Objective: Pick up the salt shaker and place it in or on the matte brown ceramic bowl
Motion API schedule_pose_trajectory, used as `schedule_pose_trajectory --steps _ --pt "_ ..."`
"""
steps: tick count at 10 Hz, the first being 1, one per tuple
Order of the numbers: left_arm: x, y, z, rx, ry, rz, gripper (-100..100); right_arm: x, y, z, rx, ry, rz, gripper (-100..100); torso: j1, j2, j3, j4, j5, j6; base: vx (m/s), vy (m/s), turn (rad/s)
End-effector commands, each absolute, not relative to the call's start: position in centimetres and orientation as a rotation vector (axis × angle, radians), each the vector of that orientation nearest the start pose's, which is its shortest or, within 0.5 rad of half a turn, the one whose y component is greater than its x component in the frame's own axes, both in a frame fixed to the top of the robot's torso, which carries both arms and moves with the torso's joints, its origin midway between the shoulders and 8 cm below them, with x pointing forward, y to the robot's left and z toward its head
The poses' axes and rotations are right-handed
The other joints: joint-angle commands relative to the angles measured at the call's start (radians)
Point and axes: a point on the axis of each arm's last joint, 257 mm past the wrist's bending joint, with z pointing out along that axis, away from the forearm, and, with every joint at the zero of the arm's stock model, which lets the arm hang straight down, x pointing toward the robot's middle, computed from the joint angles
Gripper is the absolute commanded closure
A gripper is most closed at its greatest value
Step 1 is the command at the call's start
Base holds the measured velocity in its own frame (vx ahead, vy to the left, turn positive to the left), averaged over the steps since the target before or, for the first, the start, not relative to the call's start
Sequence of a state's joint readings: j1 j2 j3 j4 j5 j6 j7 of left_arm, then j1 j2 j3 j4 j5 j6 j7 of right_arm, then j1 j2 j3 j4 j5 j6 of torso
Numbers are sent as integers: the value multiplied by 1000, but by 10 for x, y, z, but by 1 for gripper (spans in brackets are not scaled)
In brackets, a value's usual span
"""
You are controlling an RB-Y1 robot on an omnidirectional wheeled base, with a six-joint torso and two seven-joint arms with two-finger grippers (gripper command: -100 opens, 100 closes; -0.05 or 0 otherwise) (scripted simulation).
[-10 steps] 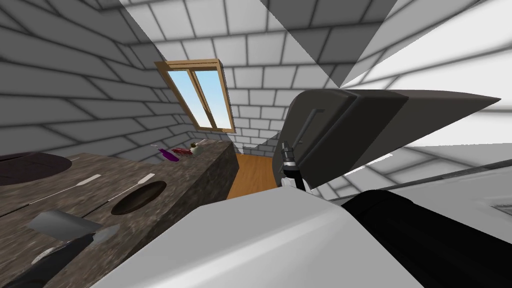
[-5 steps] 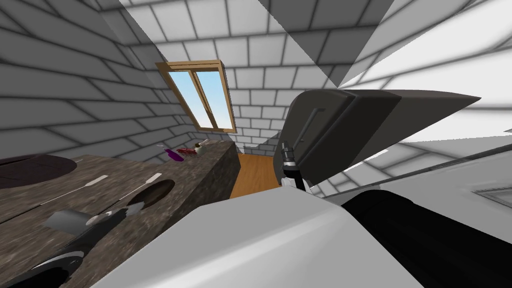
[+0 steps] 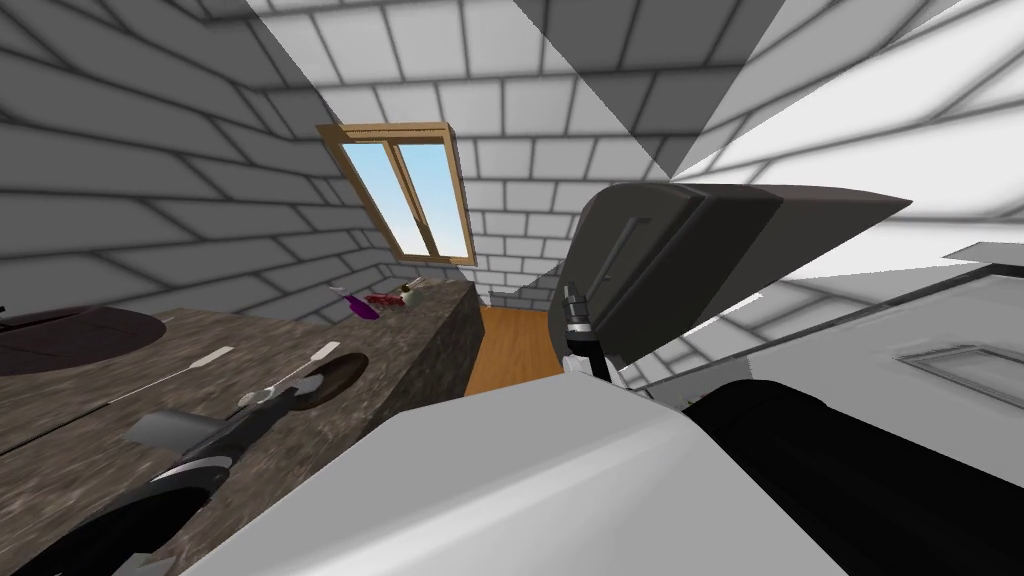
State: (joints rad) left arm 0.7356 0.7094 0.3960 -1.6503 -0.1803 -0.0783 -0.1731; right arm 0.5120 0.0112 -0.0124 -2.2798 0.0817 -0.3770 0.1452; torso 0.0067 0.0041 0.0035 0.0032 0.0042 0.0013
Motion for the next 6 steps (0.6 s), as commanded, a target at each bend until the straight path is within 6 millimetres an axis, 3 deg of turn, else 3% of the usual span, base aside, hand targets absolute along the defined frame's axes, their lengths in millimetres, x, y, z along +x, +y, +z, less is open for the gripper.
schedule_pose_trajectory --steps 1,6 --pt "281 626 -247 -592 1734 92 100 363 -283 -5 659 777 1065 0 0 0 0 0 0 0 -19 103 -19" --pt "327 583 -235 -342 1712 70 100 363 -283 -5 659 777 1066 0 -2 0 0 0 -1 1 -39 108 -30"
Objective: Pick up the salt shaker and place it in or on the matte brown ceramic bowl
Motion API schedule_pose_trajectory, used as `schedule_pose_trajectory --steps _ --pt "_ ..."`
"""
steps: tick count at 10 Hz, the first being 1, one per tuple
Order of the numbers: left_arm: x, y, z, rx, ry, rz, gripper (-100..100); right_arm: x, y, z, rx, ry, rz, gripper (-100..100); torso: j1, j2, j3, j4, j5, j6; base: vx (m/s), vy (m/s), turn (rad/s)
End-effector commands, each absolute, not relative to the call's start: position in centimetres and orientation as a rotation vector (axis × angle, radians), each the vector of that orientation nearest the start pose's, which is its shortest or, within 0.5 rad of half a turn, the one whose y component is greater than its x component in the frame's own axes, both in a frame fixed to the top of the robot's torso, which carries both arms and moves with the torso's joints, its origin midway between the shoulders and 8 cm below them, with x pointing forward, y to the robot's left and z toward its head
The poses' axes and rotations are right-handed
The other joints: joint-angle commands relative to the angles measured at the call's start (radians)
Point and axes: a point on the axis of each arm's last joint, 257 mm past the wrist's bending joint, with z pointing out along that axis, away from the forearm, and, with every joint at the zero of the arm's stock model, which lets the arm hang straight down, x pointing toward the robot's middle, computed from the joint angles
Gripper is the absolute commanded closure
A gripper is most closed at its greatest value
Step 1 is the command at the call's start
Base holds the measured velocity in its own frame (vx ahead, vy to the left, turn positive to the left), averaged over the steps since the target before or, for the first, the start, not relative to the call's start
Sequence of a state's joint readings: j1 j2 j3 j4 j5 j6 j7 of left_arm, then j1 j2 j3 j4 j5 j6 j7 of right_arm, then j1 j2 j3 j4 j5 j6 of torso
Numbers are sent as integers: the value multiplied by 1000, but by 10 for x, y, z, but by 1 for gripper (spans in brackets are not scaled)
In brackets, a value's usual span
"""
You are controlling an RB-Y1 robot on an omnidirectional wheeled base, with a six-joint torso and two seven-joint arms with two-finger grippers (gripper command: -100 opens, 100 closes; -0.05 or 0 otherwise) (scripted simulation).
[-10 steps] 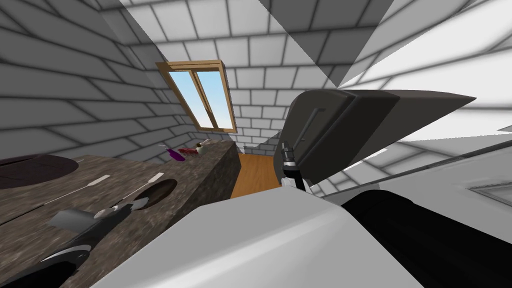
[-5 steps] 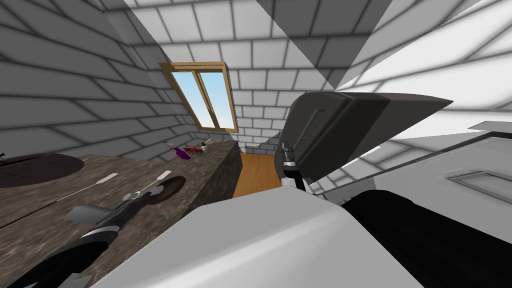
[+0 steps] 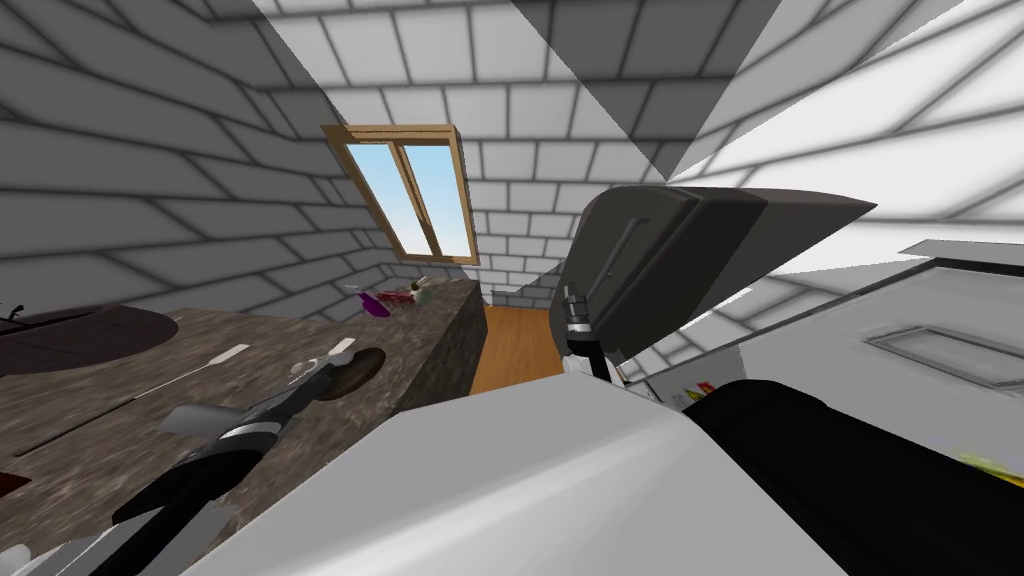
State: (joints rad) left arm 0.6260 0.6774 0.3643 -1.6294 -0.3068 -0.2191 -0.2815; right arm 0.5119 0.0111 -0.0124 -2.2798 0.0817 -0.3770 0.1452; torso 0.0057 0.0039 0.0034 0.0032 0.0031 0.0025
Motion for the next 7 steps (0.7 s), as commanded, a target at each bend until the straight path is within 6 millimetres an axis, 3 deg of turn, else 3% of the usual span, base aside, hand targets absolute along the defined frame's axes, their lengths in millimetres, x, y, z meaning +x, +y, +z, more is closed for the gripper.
schedule_pose_trajectory --steps 1,3,4,5,7 --pt "334 574 -233 -296 1705 67 100 363 -283 -5 659 777 1065 0 0 0 0 0 0 0 -44 129 -46" --pt "346 561 -229 -227 1692 63 100 363 -283 -5 659 777 1065 0 -1 1 0 0 0 -1 -44 84 -28" --pt "342 566 -229 -250 1696 64 100 363 -283 -5 659 777 1066 0 -3 1 0 0 -1 -1 -16 31 -12" --pt "343 565 -228 -243 1695 63 -100 363 -283 -5 659 777 1066 0 -5 0 0 0 -1 -2 -2 6 0" --pt "343 565 -228 -244 1695 63 -100 363 -283 -5 659 777 1066 0 -8 -1 -1 -1 -2 -2 0 0 0"
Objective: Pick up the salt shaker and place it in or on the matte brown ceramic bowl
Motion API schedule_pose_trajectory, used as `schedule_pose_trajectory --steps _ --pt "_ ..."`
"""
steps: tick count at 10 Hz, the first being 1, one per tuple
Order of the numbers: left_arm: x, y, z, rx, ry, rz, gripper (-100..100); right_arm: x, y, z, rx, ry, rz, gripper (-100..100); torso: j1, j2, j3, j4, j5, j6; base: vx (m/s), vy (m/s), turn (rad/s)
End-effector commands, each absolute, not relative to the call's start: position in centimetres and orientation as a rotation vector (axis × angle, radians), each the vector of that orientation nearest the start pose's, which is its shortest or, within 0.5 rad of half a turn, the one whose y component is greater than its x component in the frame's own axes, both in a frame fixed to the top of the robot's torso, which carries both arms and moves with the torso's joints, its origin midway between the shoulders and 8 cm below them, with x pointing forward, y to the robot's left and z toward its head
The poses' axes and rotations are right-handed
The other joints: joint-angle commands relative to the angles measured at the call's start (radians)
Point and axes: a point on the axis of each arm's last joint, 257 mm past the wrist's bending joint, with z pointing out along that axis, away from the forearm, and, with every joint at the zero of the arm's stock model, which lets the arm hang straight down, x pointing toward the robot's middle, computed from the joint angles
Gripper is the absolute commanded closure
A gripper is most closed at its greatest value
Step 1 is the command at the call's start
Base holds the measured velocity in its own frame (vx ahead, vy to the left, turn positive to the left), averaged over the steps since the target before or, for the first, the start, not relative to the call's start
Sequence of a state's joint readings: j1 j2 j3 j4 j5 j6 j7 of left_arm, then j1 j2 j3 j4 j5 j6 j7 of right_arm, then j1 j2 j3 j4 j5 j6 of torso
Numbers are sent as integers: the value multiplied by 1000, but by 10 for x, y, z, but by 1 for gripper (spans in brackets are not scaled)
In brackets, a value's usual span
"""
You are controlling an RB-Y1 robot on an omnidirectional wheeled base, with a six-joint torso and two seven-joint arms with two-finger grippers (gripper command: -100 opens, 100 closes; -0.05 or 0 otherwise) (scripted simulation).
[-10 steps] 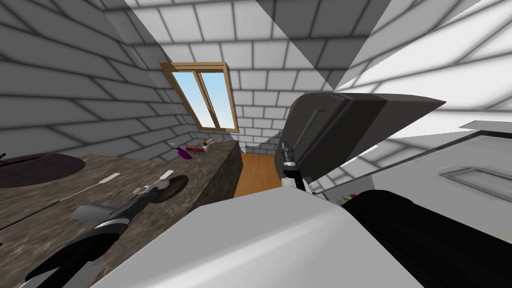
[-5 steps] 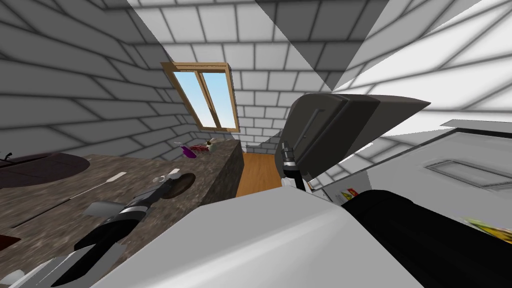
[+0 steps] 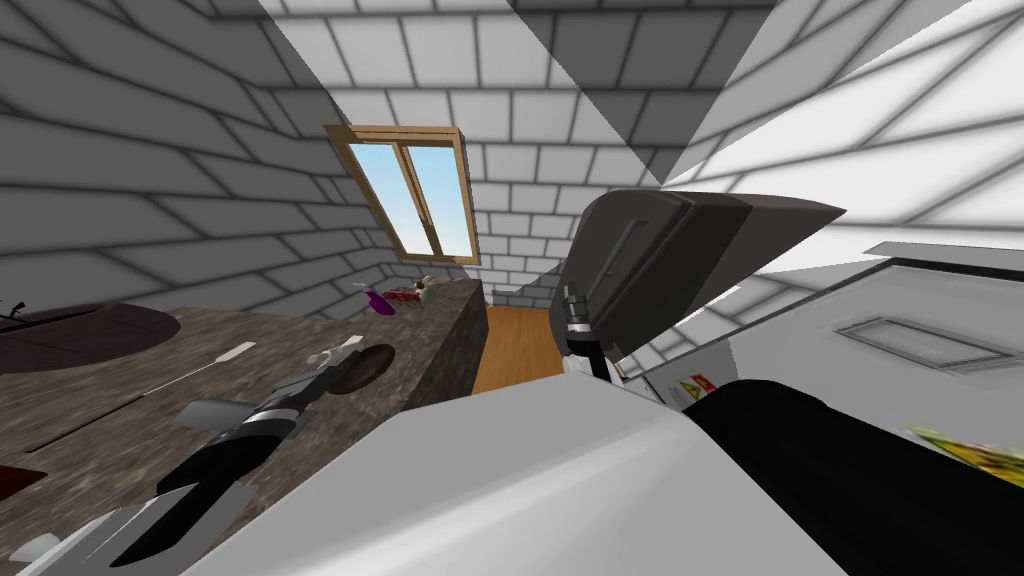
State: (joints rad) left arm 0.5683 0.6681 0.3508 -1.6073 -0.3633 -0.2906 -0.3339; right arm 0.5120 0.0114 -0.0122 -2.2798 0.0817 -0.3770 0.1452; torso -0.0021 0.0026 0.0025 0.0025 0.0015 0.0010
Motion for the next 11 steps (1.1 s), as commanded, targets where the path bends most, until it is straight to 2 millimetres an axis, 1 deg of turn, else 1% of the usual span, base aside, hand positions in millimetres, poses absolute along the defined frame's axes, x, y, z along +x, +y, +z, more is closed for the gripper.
schedule_pose_trajectory --steps 1,2,3,4,6,7,9,10,11 --pt "343 565 -228 -244 1695 63 -100 363 -283 -5 659 777 1066 0 0 0 0 0 0 0 0 0 0" --pt "343 565 -228 -244 1695 63 -100 363 -283 -5 659 777 1066 0 0 0 0 0 0 0 0 0 0" --pt "343 565 -228 -244 1695 63 0 363 -283 -5 659 777 1066 0 0 0 0 0 0 0 0 0 0" --pt "341 569 -217 -242 1696 64 -100 363 -283 -5 659 777 1066 0 0 0 0 0 0 0 17 -8 28" --pt "339 572 -206 -240 1697 63 -100 363 -283 -5 659 777 1066 0 -1 -2 -1 0 0 0 28 -17 23" --pt "338 574 -196 -237 1698 60 -100 363 -283 -5 659 777 1066 0 -1 -2 -1 0 0 0 29 -26 33" --pt "337 575 -186 -233 1701 56 -100 363 -283 -5 659 777 1066 0 -2 -2 -1 0 -1 0 27 -20 24" --pt "337 575 -176 -229 1705 50 -100 363 -283 -5 659 777 1066 0 -1 -2 -1 0 0 0 26 -22 29" --pt "336 576 -181 -229 1703 55 -100 363 -283 -5 659 777 1066 0 -2 -2 -1 0 -1 0 13 -12 9"
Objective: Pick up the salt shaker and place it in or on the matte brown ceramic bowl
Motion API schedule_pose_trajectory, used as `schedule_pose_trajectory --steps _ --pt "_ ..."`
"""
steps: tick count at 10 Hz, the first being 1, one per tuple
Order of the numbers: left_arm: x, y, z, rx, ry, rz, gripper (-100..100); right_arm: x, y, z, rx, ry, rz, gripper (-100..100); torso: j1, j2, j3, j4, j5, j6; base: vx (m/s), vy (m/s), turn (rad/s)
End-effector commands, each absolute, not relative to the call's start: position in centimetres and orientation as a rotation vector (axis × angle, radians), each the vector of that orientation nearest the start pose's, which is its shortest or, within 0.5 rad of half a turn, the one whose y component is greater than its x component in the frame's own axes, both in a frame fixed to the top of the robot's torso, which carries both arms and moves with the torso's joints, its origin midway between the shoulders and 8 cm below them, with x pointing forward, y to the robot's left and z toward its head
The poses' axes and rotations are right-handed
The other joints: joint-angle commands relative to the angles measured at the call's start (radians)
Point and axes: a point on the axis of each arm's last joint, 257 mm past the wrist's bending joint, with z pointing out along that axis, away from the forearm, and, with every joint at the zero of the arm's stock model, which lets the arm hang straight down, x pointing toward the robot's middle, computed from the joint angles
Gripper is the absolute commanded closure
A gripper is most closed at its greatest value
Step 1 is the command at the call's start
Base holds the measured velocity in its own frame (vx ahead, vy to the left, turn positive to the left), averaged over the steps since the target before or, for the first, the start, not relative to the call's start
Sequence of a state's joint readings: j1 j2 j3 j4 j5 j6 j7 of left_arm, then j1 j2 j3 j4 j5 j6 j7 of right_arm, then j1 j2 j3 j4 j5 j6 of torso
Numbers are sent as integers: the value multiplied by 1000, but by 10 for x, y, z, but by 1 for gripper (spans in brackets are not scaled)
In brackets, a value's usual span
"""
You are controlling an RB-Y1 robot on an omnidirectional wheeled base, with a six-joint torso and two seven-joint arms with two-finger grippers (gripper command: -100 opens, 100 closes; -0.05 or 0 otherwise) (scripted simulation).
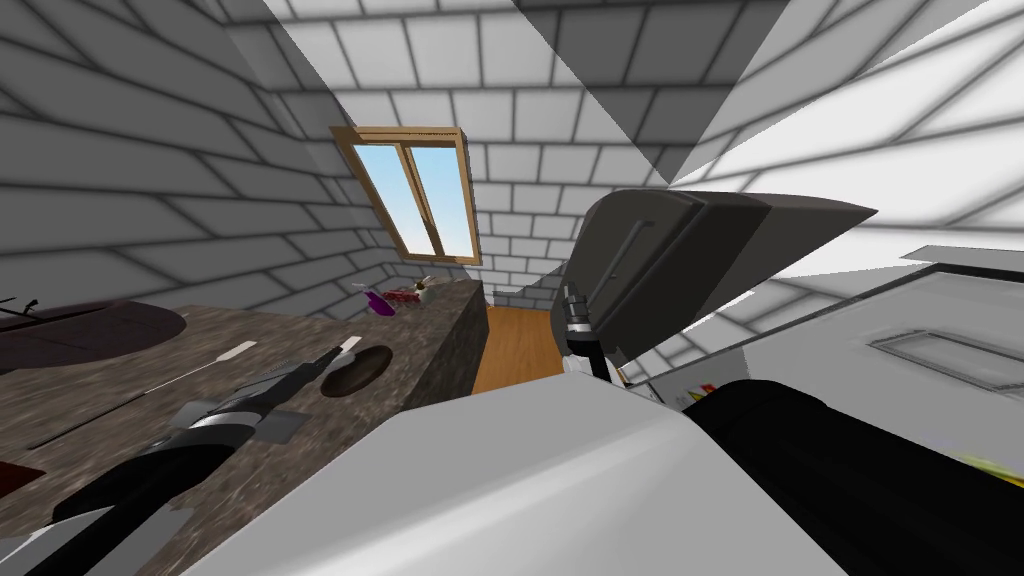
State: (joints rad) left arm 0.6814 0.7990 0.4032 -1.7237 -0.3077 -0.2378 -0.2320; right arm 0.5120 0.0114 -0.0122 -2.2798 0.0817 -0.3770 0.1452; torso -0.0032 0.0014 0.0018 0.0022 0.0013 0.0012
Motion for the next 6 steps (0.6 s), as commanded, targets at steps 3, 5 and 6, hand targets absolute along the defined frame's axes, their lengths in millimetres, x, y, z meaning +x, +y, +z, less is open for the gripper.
schedule_pose_trajectory --steps 3,5,6 --pt "336 576 -180 -230 1703 53 0 363 -283 -5 659 777 1066 0 1 1 1 0 0 0 0 0 0" --pt "336 576 -180 -230 1703 53 0 363 -283 -5 659 777 1066 0 1 1 1 0 0 0 0 0 0" --pt "336 576 -180 -230 1703 53 0 363 -283 -5 659 777 1066 0 1 1 1 0 0 0 0 0 0"
